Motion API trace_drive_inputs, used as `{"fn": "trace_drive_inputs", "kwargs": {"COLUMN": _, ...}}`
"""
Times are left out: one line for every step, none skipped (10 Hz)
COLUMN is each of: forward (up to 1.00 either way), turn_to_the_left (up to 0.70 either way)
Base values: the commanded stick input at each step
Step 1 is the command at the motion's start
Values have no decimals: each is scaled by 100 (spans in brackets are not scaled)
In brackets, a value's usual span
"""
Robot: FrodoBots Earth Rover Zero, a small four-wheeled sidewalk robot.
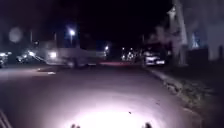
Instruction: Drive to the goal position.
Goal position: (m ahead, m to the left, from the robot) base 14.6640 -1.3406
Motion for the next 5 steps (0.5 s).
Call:
{"fn": "trace_drive_inputs", "kwargs": {"forward": 85, "turn_to_the_left": 0}}
{"fn": "trace_drive_inputs", "kwargs": {"forward": 85, "turn_to_the_left": 0}}
{"fn": "trace_drive_inputs", "kwargs": {"forward": 85, "turn_to_the_left": -9}}
{"fn": "trace_drive_inputs", "kwargs": {"forward": 85, "turn_to_the_left": -34}}
{"fn": "trace_drive_inputs", "kwargs": {"forward": 85, "turn_to_the_left": -34}}
